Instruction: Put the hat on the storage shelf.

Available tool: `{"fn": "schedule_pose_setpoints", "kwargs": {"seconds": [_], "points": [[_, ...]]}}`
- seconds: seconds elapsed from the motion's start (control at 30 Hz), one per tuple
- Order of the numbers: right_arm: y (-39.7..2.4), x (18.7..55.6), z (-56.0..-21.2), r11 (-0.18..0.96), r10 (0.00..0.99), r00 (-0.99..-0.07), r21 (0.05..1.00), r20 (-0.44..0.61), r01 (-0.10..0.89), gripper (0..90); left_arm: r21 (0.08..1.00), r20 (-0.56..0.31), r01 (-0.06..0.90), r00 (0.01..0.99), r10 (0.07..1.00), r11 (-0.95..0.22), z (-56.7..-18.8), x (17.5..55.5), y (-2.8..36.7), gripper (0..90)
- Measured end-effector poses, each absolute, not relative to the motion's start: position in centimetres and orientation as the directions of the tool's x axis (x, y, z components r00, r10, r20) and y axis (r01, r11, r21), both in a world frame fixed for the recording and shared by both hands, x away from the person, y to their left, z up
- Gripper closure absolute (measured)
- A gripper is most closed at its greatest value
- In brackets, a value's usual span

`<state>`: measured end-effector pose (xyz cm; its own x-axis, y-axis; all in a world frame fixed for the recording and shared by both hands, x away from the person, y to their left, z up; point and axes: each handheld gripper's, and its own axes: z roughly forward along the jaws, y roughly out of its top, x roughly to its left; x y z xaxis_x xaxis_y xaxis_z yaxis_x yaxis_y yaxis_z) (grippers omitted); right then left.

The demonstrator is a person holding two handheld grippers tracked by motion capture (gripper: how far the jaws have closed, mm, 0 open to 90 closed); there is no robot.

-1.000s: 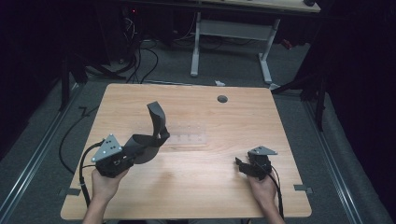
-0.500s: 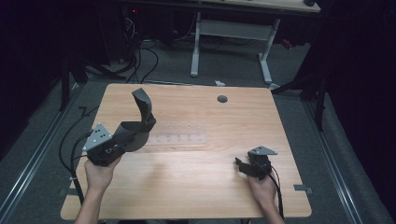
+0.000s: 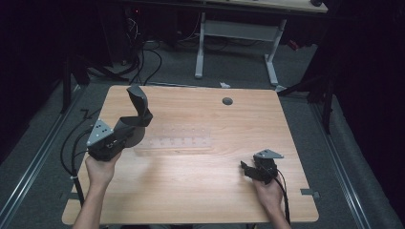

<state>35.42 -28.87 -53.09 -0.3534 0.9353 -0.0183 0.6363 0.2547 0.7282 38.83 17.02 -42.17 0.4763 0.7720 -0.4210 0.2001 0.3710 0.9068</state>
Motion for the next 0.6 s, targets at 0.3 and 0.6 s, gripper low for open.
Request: {"fn": "schedule_pose_setpoints", "kwargs": {"seconds": [0.3, 0.6], "points": [[-28.9, 35.4, -53.1, 0.253, 0.936, -0.353, 0.728, -0.016, 0.637, 38.1, 0.917, -0.399, 0.194, 0.433, 0.809, 0.348, -43.2, 40.5, 16.9, 86.1], [-28.8, 35.4, -53.1, 0.253, 0.936, -0.352, 0.727, -0.016, 0.639, 38.0, 0.918, -0.397, 0.196, 0.405, 0.824, 0.346, -43.8, 41.5, 16.6, 86.0]]}}
